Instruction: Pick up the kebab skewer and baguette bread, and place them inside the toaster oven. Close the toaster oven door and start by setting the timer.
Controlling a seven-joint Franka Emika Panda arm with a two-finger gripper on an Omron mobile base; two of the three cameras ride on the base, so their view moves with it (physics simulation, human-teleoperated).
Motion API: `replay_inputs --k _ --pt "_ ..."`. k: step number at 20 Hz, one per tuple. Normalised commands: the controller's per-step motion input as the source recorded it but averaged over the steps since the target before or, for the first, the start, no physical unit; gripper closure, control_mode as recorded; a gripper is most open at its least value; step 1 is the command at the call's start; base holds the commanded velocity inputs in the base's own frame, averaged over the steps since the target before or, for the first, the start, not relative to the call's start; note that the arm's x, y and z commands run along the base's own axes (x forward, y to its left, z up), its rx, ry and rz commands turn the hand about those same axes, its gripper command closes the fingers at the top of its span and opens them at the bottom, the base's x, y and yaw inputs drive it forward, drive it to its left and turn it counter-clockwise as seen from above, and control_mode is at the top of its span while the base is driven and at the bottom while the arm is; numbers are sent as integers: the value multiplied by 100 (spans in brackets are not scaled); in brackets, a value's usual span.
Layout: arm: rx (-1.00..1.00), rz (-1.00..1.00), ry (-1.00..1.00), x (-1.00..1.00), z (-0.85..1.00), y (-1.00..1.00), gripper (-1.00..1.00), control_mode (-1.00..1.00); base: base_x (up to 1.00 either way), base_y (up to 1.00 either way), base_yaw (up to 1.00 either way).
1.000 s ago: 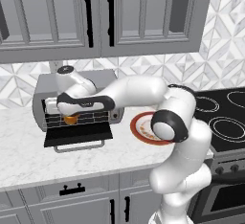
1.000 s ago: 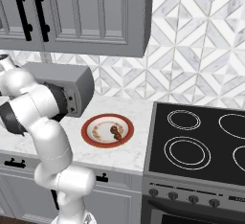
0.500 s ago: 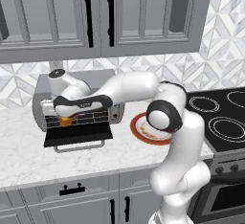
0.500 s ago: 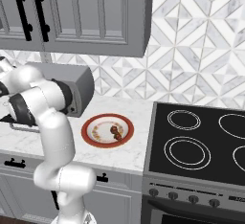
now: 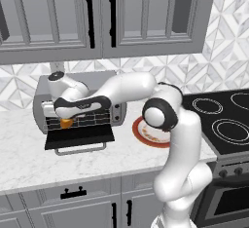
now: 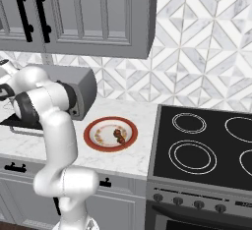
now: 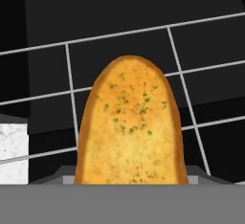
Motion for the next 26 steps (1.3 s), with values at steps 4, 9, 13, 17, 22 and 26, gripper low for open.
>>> replay_inputs --k 4,9,13,17,22,26 --pt "0 0 0 3 -24 0 100 -100 0 0 0" --pt "0 0 0 0 -16 0 100 -100 0 0 0" --pt "0 0 0 -8 -21 0 -100 -100 0 0 0" --pt "0 0 -1 0 -2 0 -100 -100 0 0 0" --pt "2 0 -5 -18 0 -7 -100 -100 0 0 0" --pt "2 0 -6 -39 14 -2 -100 -100 0 0 0"
